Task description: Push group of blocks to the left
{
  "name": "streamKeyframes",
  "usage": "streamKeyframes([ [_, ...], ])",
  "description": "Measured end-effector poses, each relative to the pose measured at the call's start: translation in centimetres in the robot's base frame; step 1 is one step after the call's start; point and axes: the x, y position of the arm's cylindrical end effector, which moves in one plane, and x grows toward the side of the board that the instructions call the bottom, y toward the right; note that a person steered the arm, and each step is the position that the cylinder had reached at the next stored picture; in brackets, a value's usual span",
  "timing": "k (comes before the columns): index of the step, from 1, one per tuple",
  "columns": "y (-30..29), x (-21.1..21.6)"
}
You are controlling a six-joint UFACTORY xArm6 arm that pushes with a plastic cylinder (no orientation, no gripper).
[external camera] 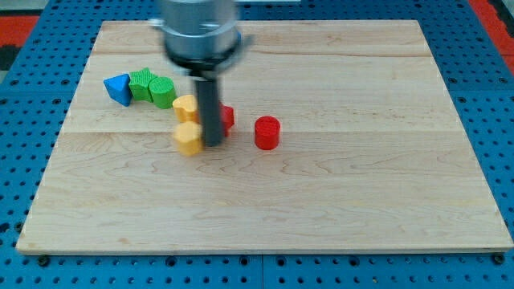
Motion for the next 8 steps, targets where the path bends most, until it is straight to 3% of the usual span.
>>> streamKeyframes([
  [1, -1.6, 0.2],
  [2, 1.7, 4.8],
  [3, -4.1, 5.2],
  [4, -7.9, -0.3],
  [5, -5.6, 0.2],
  [6, 4.6, 5.2],
  [7, 13.9, 4.9],
  [8, 13.9, 1.5],
])
